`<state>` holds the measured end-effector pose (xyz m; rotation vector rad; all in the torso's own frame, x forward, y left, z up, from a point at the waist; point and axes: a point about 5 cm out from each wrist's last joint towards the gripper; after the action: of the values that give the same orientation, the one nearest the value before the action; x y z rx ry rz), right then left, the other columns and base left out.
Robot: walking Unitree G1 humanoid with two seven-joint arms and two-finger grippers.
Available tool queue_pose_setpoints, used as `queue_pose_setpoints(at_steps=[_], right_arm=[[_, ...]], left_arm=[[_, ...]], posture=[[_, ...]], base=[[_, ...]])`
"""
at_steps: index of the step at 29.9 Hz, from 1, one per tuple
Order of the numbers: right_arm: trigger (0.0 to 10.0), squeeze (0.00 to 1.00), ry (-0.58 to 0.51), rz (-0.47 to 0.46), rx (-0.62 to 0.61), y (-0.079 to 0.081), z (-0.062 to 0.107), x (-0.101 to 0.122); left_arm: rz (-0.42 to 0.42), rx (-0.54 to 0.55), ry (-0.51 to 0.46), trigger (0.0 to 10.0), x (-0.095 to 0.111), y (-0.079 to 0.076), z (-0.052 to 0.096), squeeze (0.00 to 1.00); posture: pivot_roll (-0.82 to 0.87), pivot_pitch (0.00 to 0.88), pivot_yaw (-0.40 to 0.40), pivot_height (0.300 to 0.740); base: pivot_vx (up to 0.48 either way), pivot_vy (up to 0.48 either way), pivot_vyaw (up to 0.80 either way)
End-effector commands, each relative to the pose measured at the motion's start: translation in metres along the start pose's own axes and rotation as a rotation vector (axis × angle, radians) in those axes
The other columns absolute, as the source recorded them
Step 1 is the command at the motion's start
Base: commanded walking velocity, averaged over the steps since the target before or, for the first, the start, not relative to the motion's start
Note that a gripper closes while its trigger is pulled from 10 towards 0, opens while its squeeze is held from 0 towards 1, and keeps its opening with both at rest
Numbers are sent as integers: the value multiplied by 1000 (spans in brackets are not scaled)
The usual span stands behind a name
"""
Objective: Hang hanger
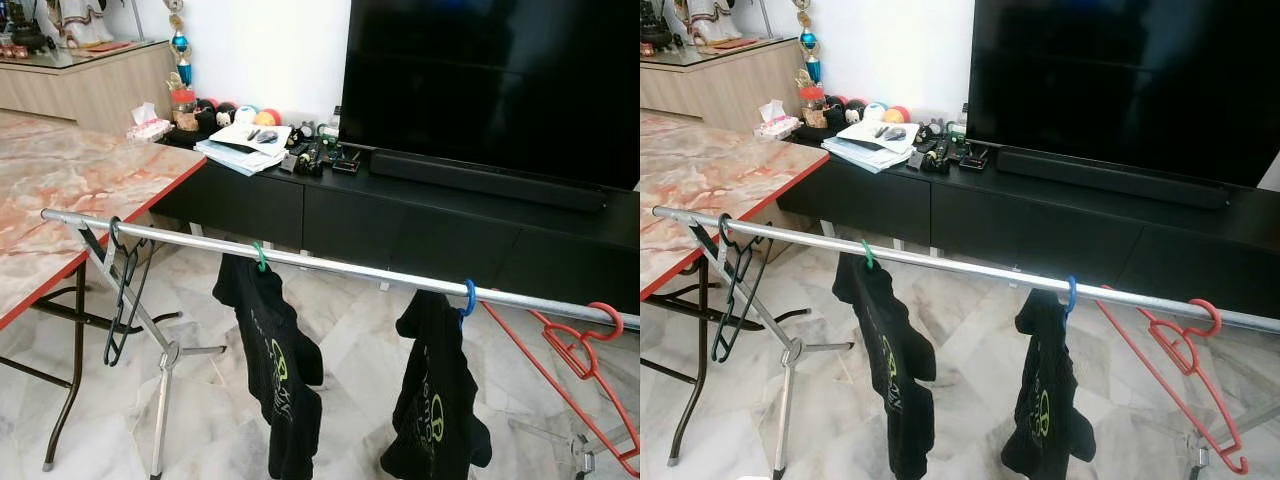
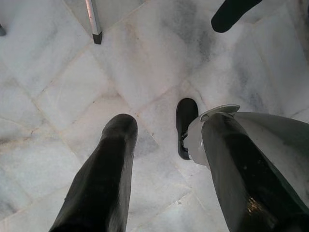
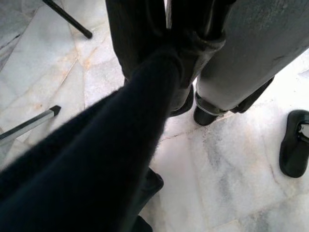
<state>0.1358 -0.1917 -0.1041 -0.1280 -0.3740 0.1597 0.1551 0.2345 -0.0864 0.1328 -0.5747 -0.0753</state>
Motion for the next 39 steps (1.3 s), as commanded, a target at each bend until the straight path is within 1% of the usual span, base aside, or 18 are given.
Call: queue_pose_setpoints(at_steps=[1,2,3,4,7,11,18,20,21,22,23,24,25,27,31,34,36,39], right_arm=[[10000,0,20,-56,-30,-7,0,-6],[10000,694,12,-93,-34,-9,0,-5],[10000,694,12,-93,-34,-9,0,-5],[10000,1000,6,-111,-35,-10,0,-4],[10000,1000,-17,-144,-31,-13,0,2],[10000,1000,-84,-199,-5,-15,0,19],[10000,1000,-173,-178,13,-16,3,37],[10000,1000,-298,-163,-15,-22,8,51],[10000,1000,-466,-195,-22,-27,20,71],[10000,1000,-466,-195,-22,-27,20,71],[10000,780,-613,-253,-12,-31,35,88],[10000,165,-686,-277,-13,-33,43,97],[10000,27,-745,-296,-17,-36,51,103],[10000,0,-878,-355,-49,-45,69,122],[10000,0,-928,-380,-69,-49,77,131],[10000,0,-1066,-424,-138,-64,99,169],[10000,0,-1064,-420,-156,-66,99,175],[10000,0,-991,-345,-209,-72,97,188]], left_arm=[[-1,-8,27,10000,-4,-2,0,0],[-2,-8,27,10000,-4,-3,0,0],[-2,-8,27,10000,-4,-3,0,0],[-1,-8,27,10000,-4,-3,0,0],[0,-8,27,10000,-4,-3,0,0],[-1,-10,29,10000,-4,-3,0,0],[1,-14,28,10000,-4,-4,0,0],[3,-12,27,10000,-4,-4,0,0],[3,-10,27,10000,-4,-4,0,0],[3,-10,27,10000,-4,-4,0,0],[3,-9,27,10000,-4,-3,0,0],[2,-9,27,10000,-3,-3,0,0],[1,-9,27,10000,-3,-3,0,0],[1,-10,27,10000,-3,-3,0,0],[-1,-11,27,10000,-3,-3,0,0],[-2,-12,24,10000,-2,-3,0,0],[-1,-12,24,10000,-2,-2,0,0],[-1,-13,23,10000,-2,-2,0,0]], posture=[[173,0,-31,740],[173,0,-31,740],[173,0,-31,740],[173,0,-33,740],[171,0,-35,740],[153,0,-39,740],[163,0,-51,740],[163,0,-51,740],[159,0,-50,740],[159,0,-50,740],[156,0,-49,740],[154,0,-49,740],[154,0,-49,740],[150,0,-46,740],[149,0,-44,740],[154,0,-40,740],[153,0,-40,740],[161,0,-34,740]], base=[[0,0,0],[0,0,0],[0,0,0],[0,0,0],[0,0,0],[0,0,0],[0,0,0],[0,0,0],[0,0,0],[0,0,0],[0,0,0],[0,0,0],[0,0,0],[0,0,0],[0,0,0],[0,0,0],[0,0,0],[0,0,0]])
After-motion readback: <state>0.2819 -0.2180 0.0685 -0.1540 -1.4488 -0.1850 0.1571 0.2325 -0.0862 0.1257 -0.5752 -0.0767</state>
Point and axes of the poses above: a point about 5 cm out from each wrist's last joint towards the gripper, its own z axis pointing back from the gripper into the wrist, its own x axis along the axis of the wrist's last joint, y = z × x, and after that the axes turned 6 degrees about -z, right-handed
